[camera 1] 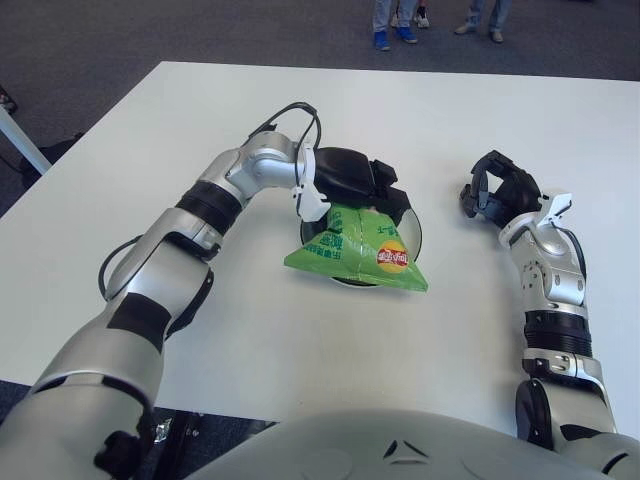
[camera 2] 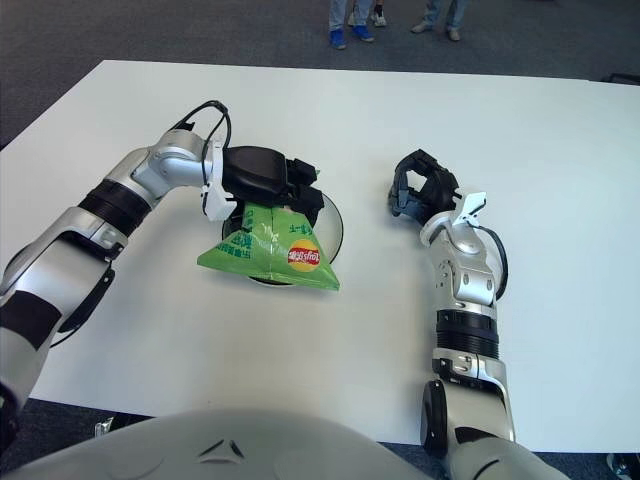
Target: Put the snack into the plate.
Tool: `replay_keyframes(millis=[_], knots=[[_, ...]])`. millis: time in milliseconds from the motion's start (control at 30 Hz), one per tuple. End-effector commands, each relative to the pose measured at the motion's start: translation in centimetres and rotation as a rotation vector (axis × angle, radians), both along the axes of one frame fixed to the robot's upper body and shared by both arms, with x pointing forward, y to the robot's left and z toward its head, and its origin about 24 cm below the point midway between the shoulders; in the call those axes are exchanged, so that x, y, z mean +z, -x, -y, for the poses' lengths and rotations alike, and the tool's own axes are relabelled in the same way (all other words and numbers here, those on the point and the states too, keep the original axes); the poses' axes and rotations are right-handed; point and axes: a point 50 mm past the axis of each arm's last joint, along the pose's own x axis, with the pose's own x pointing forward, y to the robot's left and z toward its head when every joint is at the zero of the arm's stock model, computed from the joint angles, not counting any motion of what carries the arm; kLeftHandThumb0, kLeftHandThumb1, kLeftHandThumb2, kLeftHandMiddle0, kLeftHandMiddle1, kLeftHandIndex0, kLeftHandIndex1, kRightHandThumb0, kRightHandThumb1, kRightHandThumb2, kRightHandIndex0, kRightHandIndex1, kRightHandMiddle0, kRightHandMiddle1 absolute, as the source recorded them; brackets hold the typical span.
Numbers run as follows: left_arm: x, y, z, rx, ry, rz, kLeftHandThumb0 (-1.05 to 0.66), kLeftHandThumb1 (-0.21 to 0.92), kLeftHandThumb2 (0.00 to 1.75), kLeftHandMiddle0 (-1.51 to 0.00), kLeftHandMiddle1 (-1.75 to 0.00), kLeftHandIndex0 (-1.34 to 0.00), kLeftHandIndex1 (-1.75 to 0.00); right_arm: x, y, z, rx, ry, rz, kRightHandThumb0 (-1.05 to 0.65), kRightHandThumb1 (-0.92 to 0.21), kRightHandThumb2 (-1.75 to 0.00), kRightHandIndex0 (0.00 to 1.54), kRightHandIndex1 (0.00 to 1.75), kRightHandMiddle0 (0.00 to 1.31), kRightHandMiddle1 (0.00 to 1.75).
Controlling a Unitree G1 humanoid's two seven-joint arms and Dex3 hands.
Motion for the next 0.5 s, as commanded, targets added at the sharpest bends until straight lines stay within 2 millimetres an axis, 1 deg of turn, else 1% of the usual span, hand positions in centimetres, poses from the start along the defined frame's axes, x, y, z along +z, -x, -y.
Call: replay_keyframes(millis=[0, 67, 100, 167, 200, 233, 267, 333, 367, 467], knots=[[1.1, -0.1, -0.2, -0.020, -0.024, 0.017, -0.92, 0.57, 0.67, -0.08, -1.49, 0.00, -0.89, -2.9, 1.0, -0.2, -0.003, -0.044, -0.139, -0.48, -0.34, -1.30, 1.30, 1.75, 0.60, 1.75], [1.6, -0.2, -0.2, -0.020, -0.022, 0.017, -0.92, 0.58, 0.66, -0.06, -1.42, 0.00, -0.85, -2.9, 0.9, -0.1, -0.002, -0.047, -0.140, -0.48, -0.34, -1.30, 1.30, 1.75, 0.60, 1.75], [1.9, -0.3, -0.3, -0.018, -0.021, 0.017, -0.92, 0.58, 0.65, -0.04, -1.31, 0.00, -0.81, -2.9, 0.9, -0.1, -0.002, -0.049, -0.140, -0.48, -0.34, -1.30, 1.30, 1.75, 0.60, 1.75], [2.6, -0.4, -0.5, -0.011, -0.019, 0.018, -0.92, 0.58, 0.65, -0.02, -1.18, 0.00, -0.77, -2.9, 0.9, -0.1, -0.001, -0.056, -0.140, -0.48, -0.34, -1.30, 1.30, 1.75, 0.60, 1.75], [2.9, -0.5, -0.6, -0.010, -0.019, 0.016, -0.90, 0.58, 0.65, -0.01, -1.03, 0.00, -0.73, -2.9, 0.9, -0.1, -0.001, -0.058, -0.140, -0.48, -0.34, -1.30, 1.30, 1.75, 0.60, 1.75], [3.0, -0.5, -0.6, -0.009, -0.019, 0.015, -0.89, 0.58, 0.64, -0.01, -0.93, 0.00, -0.70, -2.9, 0.9, -0.1, -0.001, -0.059, -0.140, -0.48, -0.34, -1.30, 1.30, 1.75, 0.60, 1.75], [3.0, -0.5, -0.7, -0.013, -0.013, 0.013, -0.88, 0.58, 0.64, -0.01, -0.90, 0.00, -0.69, -2.9, 0.9, -0.1, -0.001, -0.062, -0.139, -0.48, -0.34, -1.30, 1.30, 1.75, 0.60, 1.75], [3.1, -0.4, -0.8, -0.023, 0.004, 0.008, -0.84, 0.58, 0.65, 0.00, -0.73, 0.00, -0.64, -2.9, 0.8, -0.1, -0.002, -0.065, -0.137, -0.48, -0.34, -1.29, 1.30, 1.75, 0.59, 1.75], [3.3, -0.3, -0.9, -0.029, 0.016, 0.005, -0.82, 0.58, 0.65, 0.00, -0.67, 0.00, -0.62, -3.0, 0.8, -0.1, -0.002, -0.064, -0.137, -0.47, -0.35, -1.28, 1.30, 1.75, 0.59, 1.75], [3.6, -0.3, -1.1, -0.040, 0.038, -0.004, -0.78, 0.57, 0.67, 0.00, -0.56, 0.00, -0.58, -3.0, 0.7, -0.1, -0.004, -0.059, -0.138, -0.47, -0.36, -1.27, 1.29, 1.75, 0.58, 1.75]])
